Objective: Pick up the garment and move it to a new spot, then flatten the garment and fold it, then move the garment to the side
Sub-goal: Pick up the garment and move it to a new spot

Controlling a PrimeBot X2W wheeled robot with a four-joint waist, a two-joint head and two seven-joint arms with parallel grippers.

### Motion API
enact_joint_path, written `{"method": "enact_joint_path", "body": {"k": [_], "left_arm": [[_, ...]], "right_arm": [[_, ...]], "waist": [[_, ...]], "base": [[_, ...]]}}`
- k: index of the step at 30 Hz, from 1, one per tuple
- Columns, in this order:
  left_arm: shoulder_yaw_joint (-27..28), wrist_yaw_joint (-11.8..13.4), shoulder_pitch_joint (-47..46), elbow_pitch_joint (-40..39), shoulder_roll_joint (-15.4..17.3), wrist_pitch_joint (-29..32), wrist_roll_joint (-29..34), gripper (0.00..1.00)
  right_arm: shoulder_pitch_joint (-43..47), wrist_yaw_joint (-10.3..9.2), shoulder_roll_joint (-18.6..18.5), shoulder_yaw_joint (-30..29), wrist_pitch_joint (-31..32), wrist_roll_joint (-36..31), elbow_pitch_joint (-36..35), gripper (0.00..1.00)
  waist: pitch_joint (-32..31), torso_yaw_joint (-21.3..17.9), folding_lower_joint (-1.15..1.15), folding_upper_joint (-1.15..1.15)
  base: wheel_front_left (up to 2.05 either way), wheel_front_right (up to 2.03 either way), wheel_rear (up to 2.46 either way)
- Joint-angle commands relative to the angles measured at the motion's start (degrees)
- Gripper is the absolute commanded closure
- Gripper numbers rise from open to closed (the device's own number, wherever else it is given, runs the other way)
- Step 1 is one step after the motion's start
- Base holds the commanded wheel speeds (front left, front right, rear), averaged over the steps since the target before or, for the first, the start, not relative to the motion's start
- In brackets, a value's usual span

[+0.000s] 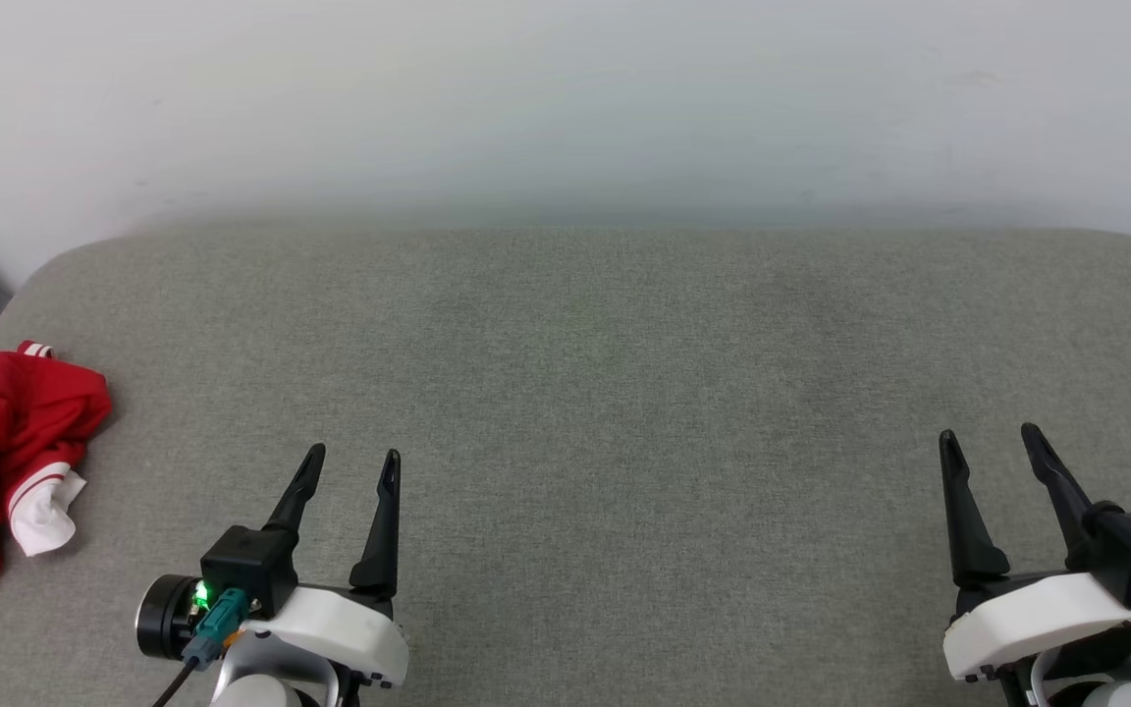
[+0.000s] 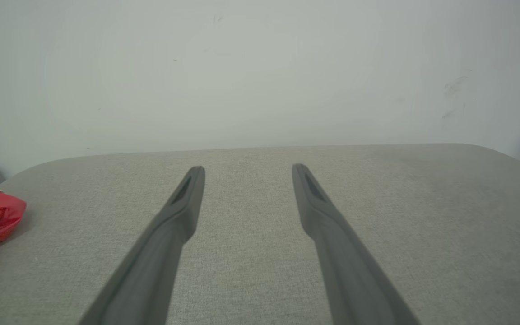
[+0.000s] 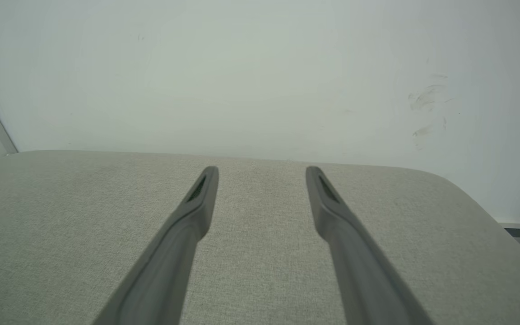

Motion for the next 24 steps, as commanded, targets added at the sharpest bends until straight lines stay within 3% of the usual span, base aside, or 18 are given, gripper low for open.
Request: {"method": "enact_joint_path", "body": {"k": [1, 9, 24], "left_arm": [[0.22, -0.19, -0.69, 0.19, -0.18, -0.16, 0.08, 0.0], [0.7, -0.18, -1.22, 1.2, -0.3, -0.16, -0.04, 0.0], [3.32, 0.56, -2.11, 1.77, -0.45, -0.15, -0.37, 0.0]], "right_arm": [[-0.12, -0.02, 0.22, -0.19, -0.34, 0.05, 0.18, 0.0], [-0.03, -0.02, 0.22, -0.06, -0.21, -0.57, -0.48, 0.0], [-0.88, -0.02, 0.2, 3.72, 1.68, -0.96, -3.55, 0.0]], "waist": [[-0.06, 0.16, 0.0, 0.0], [-0.18, 3.02, 0.0, 0.0], [1.36, 17.25, 0.0, 0.0]], "base": [[0.0, 0.0, 0.0], [0.0, 0.0, 0.0], [0.0, 0.0, 0.0]]}}
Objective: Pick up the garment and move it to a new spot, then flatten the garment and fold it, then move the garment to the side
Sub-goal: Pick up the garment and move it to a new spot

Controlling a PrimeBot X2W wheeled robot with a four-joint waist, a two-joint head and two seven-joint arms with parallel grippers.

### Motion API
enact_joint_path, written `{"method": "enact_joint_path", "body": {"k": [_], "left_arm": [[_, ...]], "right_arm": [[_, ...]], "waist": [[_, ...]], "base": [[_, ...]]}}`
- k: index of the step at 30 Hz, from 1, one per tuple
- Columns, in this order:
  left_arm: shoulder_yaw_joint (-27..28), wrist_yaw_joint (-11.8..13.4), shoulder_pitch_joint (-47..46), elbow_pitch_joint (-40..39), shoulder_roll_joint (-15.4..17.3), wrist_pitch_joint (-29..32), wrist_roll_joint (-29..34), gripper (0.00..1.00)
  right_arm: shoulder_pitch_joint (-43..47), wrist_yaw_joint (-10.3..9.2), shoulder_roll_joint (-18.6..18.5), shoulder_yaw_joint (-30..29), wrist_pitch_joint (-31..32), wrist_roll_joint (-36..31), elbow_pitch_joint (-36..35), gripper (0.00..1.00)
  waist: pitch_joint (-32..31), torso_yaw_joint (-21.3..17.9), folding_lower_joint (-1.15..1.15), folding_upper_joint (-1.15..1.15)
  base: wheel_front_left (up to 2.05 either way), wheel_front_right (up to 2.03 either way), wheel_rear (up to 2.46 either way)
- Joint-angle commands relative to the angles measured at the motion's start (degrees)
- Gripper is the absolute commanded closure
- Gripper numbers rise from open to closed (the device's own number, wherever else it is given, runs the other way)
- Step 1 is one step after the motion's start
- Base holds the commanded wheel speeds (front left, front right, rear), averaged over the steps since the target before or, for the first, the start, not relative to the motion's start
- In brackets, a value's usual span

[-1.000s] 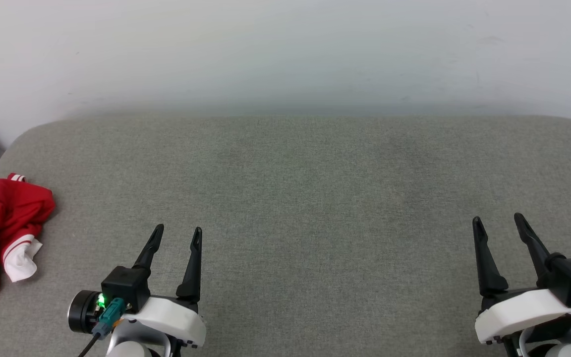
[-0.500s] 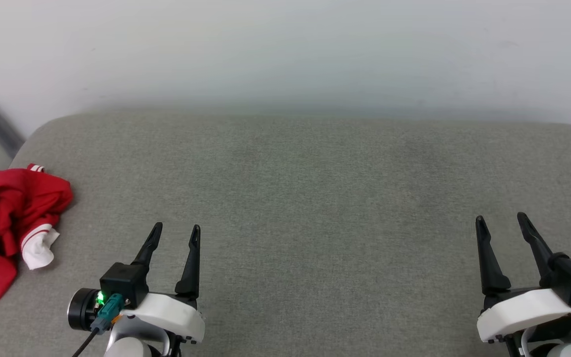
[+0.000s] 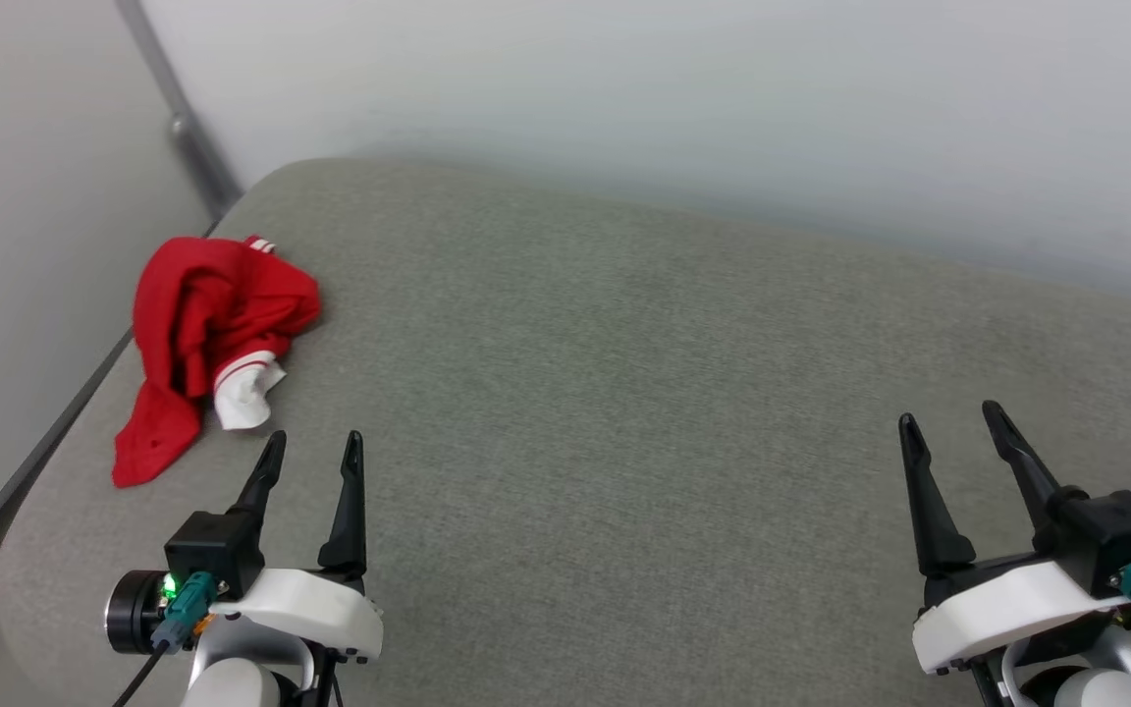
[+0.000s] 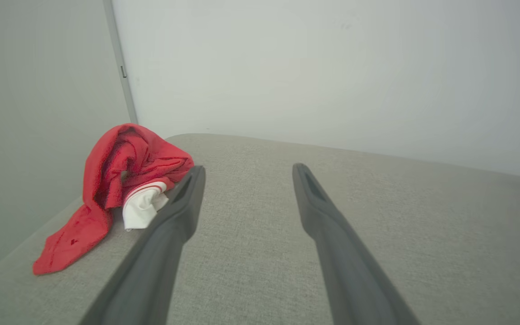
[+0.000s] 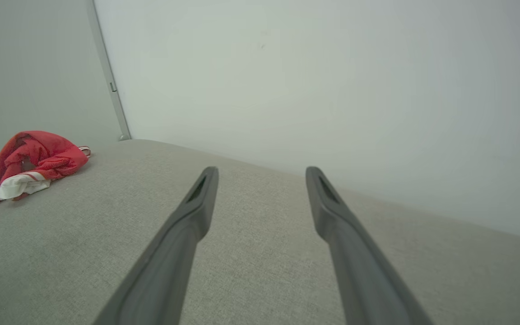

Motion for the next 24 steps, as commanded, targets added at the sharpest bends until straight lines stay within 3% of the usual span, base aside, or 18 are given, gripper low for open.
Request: {"method": "enact_joint_path", "body": {"k": [1, 12, 24], "left_arm": [[0.22, 0.1, -0.11, -0.03, -0.14, -0.14, -0.23, 0.0], [3.13, 0.19, 0.42, -1.07, -0.41, -0.14, -0.48, 0.0], [4.02, -0.13, 0.2, -1.1, -0.65, -0.14, 0.24, 0.0]], "right_arm": [[-0.35, -0.02, 0.17, 0.28, 0.16, -0.25, -0.35, 0.0], [-0.36, -0.03, 0.13, 2.11, 1.2, -0.38, -1.28, 0.0], [-0.33, -0.03, 0.13, 2.49, 1.25, -0.11, -1.87, 0.0]], "waist": [[0.57, 3.95, 0.0, 0.0], [1.45, 12.16, 0.0, 0.0], [1.63, 13.81, 0.0, 0.0]], "base": [[0.0, 0.0, 0.0], [0.0, 0.0, 0.0], [0.0, 0.0, 0.0]]}}
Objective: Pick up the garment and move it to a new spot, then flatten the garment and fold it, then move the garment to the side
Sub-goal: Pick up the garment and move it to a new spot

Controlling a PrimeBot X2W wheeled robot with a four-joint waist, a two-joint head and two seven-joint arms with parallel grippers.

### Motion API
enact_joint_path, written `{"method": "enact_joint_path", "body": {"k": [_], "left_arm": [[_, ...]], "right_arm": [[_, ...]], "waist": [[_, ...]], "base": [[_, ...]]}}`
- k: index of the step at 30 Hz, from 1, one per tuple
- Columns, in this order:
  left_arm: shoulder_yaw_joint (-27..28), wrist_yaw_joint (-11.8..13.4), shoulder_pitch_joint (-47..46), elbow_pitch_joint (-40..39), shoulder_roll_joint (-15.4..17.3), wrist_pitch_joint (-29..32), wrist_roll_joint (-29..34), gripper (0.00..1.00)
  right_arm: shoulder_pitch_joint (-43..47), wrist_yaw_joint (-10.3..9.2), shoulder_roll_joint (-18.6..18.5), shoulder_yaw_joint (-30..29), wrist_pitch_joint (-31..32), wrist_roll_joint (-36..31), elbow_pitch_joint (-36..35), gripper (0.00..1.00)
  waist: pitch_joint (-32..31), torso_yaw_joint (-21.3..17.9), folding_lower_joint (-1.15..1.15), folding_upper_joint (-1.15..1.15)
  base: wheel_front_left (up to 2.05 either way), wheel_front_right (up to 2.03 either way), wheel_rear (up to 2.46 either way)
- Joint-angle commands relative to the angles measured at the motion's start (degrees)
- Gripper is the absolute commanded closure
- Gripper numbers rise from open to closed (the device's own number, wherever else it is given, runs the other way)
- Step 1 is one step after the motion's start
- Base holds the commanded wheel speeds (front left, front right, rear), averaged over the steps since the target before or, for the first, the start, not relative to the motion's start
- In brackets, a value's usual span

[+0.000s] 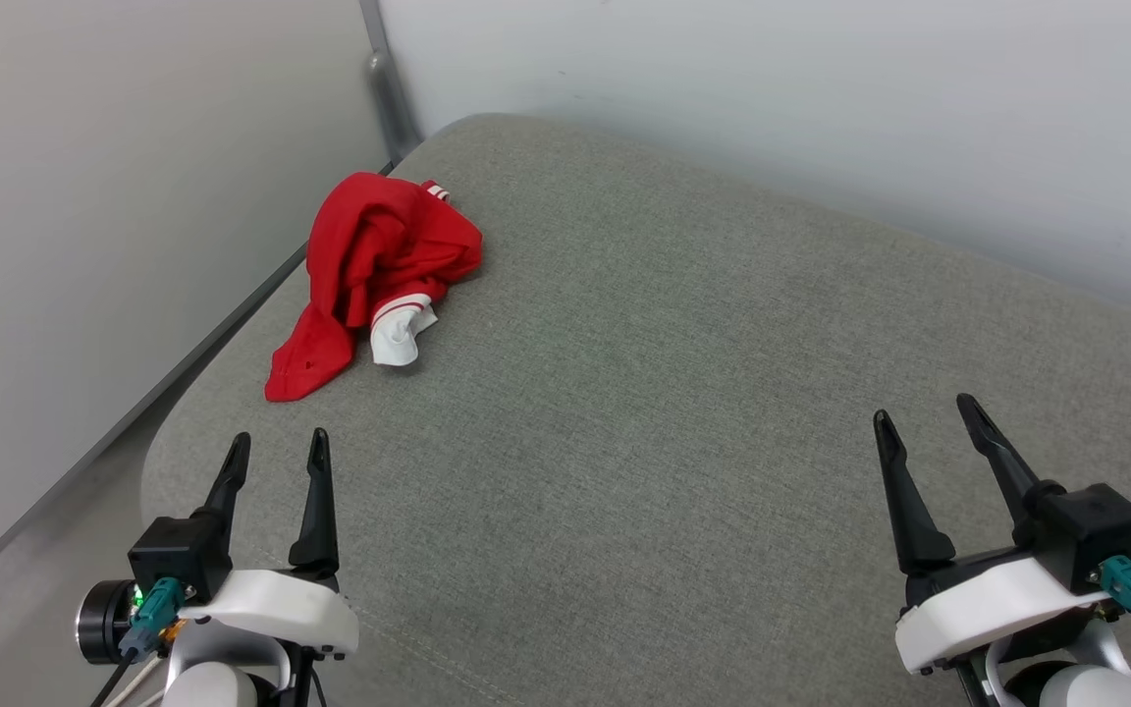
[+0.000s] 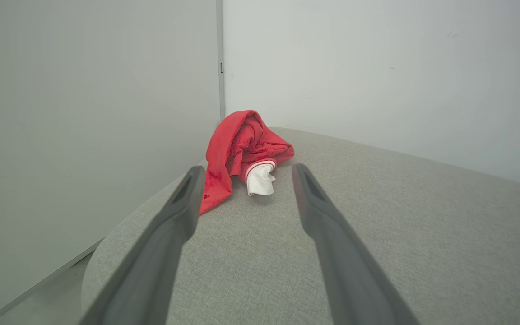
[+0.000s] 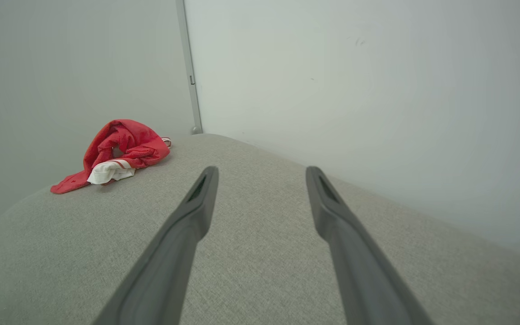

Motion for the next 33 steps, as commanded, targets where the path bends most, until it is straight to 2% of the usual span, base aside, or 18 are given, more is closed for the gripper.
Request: {"method": "enact_joint_path", "body": {"k": [1, 10, 17, 24, 33], "left_arm": [[0.1, -0.15, -0.54, -0.02, -0.02, -0.14, 0.38, 0.0], [-0.07, -0.35, -6.57, 2.55, 0.87, -0.14, 0.21, 0.0], [0.46, -0.7, -19.61, 7.31, 4.88, 1.76, -2.43, 0.0], [2.41, -0.77, -32.45, 11.94, 12.67, 11.11, -5.01, 0.0], [1.68, -0.88, -40.87, 20.14, 24.14, 30.94, -11.44, 0.0]], "right_arm": [[-0.02, -0.04, 0.09, 0.0, -0.18, 0.27, -0.31, 0.0], [-1.79, -0.04, 0.09, 0.19, 0.78, -0.35, -1.31, 0.0], [-5.76, -0.03, 0.07, 1.05, 2.42, -2.47, -3.94, 0.0], [-9.79, -0.04, 0.06, 0.91, 2.3, -3.58, -5.45, 0.0], [-13.66, -0.04, 0.07, 0.68, 0.55, -3.17, -5.43, 0.0]], "waist": [[0.09, -0.11, 0.0, 0.0], [2.85, -2.33, 0.0, 0.0], [11.09, -7.81, 0.0, 0.0], [19.5, -13.88, 0.0, 0.0], [28.06, -18.54, 0.0, 0.0]], "base": [[0.0, 0.0, 0.0], [0.0, 0.0, 0.0], [0.0, 0.0, 0.0], [0.0, 0.0, 0.0], [0.0, 0.0, 0.0]]}}
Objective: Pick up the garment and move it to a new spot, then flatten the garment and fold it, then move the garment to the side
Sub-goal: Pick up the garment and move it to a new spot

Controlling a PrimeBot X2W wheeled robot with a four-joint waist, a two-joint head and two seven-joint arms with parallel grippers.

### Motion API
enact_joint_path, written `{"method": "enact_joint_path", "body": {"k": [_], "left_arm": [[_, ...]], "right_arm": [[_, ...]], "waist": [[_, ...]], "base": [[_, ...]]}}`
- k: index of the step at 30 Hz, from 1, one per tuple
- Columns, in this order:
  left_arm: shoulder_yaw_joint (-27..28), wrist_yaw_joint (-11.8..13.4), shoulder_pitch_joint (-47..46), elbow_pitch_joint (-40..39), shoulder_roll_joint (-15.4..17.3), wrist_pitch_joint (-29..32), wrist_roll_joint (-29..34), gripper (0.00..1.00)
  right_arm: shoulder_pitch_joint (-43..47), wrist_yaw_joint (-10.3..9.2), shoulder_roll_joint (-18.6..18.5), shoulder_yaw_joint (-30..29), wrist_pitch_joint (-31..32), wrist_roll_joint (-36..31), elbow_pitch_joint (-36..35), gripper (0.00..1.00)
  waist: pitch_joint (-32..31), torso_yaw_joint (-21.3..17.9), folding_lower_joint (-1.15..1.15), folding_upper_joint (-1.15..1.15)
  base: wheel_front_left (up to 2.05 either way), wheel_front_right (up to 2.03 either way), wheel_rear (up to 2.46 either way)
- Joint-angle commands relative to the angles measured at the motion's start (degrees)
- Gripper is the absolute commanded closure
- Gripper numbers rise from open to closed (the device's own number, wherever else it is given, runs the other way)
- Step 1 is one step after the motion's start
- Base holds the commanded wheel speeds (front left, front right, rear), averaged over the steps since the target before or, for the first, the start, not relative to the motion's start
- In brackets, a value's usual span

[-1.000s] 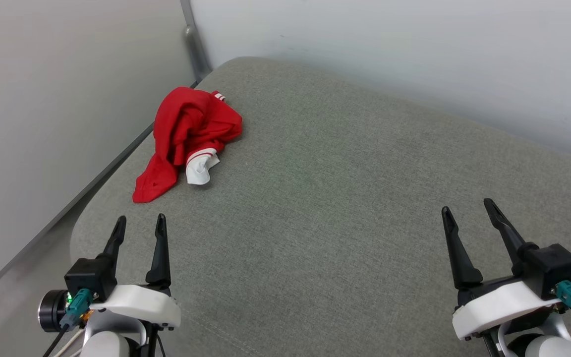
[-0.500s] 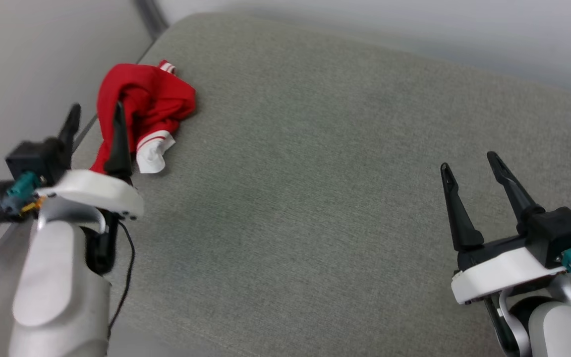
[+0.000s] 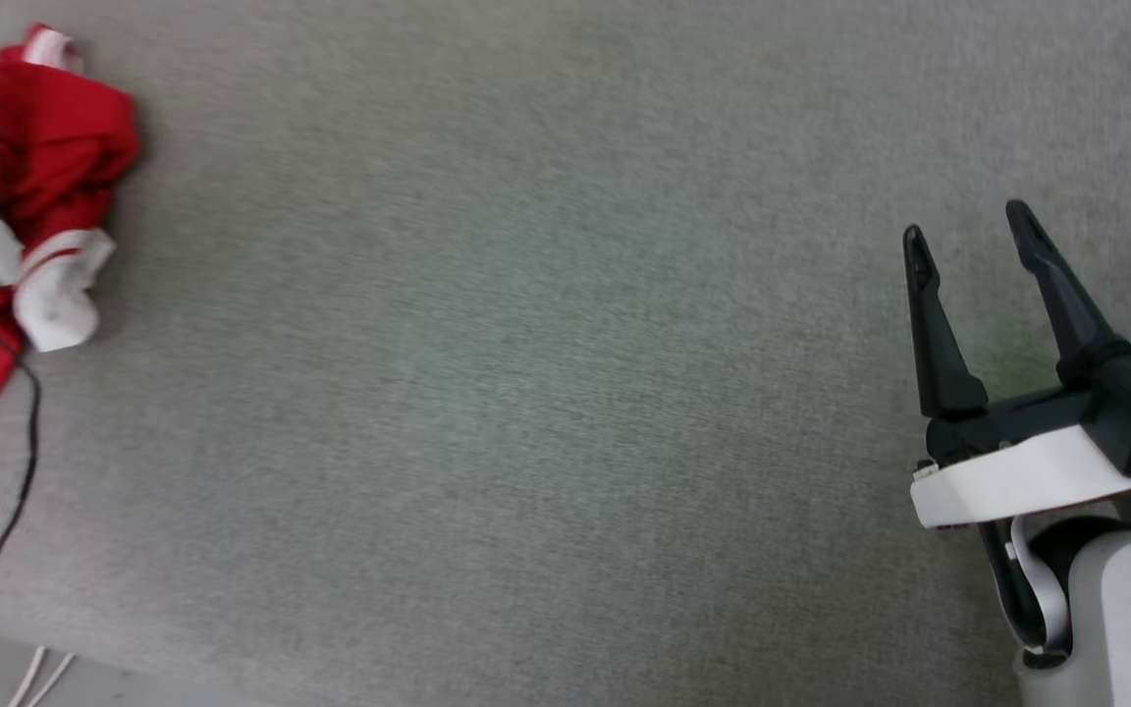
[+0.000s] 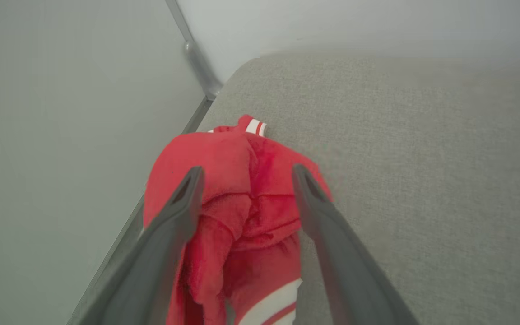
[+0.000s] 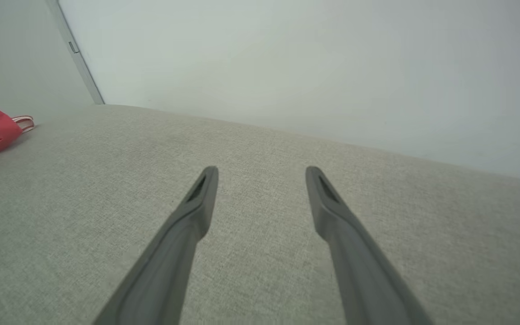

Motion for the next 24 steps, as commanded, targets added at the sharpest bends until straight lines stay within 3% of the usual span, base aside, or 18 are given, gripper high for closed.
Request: {"method": "enact_joint_path", "body": {"k": [1, 9, 14, 17, 18, 19, 24], "left_arm": [[-0.07, -0.01, -1.12, 1.6, 2.07, 3.12, -1.63, 0.0], [1.67, -0.02, -0.82, 10.61, 7.49, 14.9, -6.43, 0.0], [2.26, 0.45, -0.09, 15.1, 6.43, 19.41, -8.44, 0.0], [2.61, 0.89, -0.22, 15.59, 5.97, 18.9, -8.95, 0.0], [2.82, 0.92, -0.35, 15.6, 5.76, 18.13, -9.24, 0.61], [2.8, 1.01, -0.36, 15.73, 5.64, 17.66, -9.33, 1.0], [2.24, 1.27, -1.37, 14.85, 6.1, 12.37, -8.04, 1.0]], "right_arm": [[-1.5, -0.03, 0.05, 0.15, -0.64, 0.3, 0.22, 0.0], [-3.57, -0.03, 0.05, 1.05, -2.0, 0.8, 1.74, 0.0], [-3.89, -0.03, 0.05, 0.92, -2.21, 0.53, 2.08, 0.0], [-3.89, -0.03, 0.05, 0.88, -2.03, 0.45, 2.09, 0.0], [-3.88, -0.03, 0.05, 0.86, -1.96, 0.43, 2.09, 0.0], [-3.81, -0.03, 0.05, 0.79, -1.96, 0.37, 2.1, 0.0], [-2.69, -0.03, 0.06, 0.41, -2.03, 0.48, 2.29, 0.0]], "waist": [[4.44, -3.48, -0.01, 0.0], [6.97, -5.22, -0.01, 0.0], [7.31, -5.4, -0.01, 0.0], [7.15, -5.37, -0.01, 0.0], [6.95, -5.33, -0.01, 0.0], [6.63, -5.26, -0.01, 0.0], [4.07, -4.57, -0.01, 0.0]], "base": [[0.0, 0.0, 0.0], [0.0, 0.0, 0.0], [0.0, 0.0, 0.0], [0.0, 0.0, 0.0], [0.0, 0.0, 0.0], [0.0, 0.0, 0.0], [0.0, 0.0, 0.0]]}}
